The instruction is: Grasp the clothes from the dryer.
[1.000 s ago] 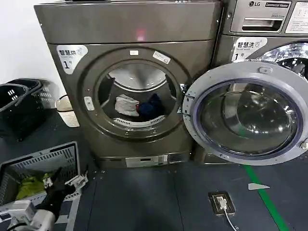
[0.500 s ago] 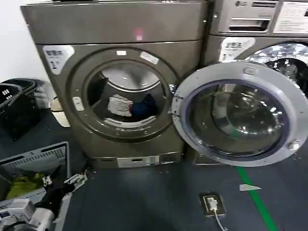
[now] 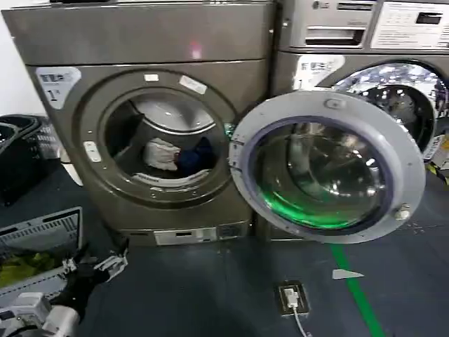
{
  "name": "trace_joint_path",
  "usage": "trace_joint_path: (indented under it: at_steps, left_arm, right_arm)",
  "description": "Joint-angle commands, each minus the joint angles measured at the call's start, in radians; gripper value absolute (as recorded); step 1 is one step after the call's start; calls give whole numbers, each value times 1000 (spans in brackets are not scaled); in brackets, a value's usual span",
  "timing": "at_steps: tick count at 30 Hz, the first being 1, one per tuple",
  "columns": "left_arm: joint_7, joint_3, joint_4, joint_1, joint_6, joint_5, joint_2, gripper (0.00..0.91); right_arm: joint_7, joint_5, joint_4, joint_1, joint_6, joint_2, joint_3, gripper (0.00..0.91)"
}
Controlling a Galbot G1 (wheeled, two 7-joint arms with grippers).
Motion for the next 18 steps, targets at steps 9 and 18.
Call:
trace_joint_path:
  at_steps: [9, 18]
  left_arm:
    - [18, 11, 6, -14, -14, -4, -1, 907]
    - [21, 19, 13, -24, -18, -6, 0, 907]
  right_arm:
    - [-30, 18, 8, -2, 89, 11, -18, 907]
    - [-40, 18, 22, -15, 90, 25, -8, 907]
